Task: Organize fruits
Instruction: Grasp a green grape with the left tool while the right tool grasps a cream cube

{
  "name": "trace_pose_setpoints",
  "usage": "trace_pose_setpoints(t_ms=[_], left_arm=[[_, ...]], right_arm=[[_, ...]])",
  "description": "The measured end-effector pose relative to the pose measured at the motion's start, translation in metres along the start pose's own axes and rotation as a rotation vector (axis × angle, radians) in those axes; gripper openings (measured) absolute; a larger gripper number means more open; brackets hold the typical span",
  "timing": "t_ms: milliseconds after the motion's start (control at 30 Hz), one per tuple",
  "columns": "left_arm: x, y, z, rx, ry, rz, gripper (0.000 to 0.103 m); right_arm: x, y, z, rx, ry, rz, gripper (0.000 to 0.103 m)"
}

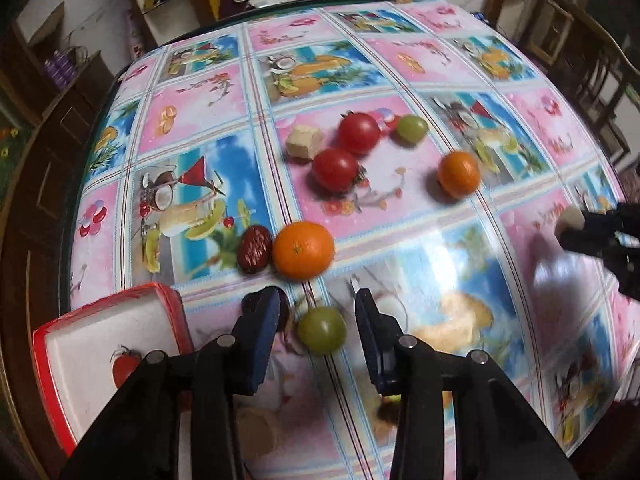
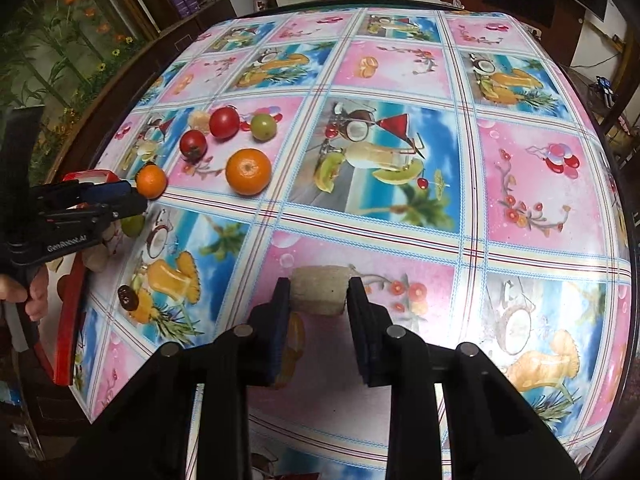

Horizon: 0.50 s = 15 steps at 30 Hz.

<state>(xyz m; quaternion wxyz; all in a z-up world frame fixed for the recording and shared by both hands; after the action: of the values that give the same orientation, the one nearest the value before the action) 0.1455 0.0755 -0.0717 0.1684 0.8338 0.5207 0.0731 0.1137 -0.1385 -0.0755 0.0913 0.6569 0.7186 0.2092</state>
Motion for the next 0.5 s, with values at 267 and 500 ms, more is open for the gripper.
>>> trace_pose_setpoints(t_ms=[267, 500], left_arm=[[0.015, -0.003, -0.016, -0.043, -0.043, -0.099, 0.036], [0.001, -0.008, -0.014, -0.036, -0.061, -0.097, 0.032]], right_arm=[[0.008, -0.002, -0.008, -0.017, 0.029, -0.019, 0.030], [0.000, -0.008, -0.008, -0.004, 0.033, -0.001, 0.030]])
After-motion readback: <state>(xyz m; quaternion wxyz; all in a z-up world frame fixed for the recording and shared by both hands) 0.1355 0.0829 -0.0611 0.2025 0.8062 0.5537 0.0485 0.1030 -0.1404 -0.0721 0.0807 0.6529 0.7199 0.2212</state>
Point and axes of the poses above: each gripper's, at about its wrist camera, not at the fingertips, and z roughly the way its jaws point, x to its left, y to its top, the point moved 3 cm from there along z, roughly the way its jaws point, and after that the axes turned 7 degrees about -y, right-handed, at the moved point
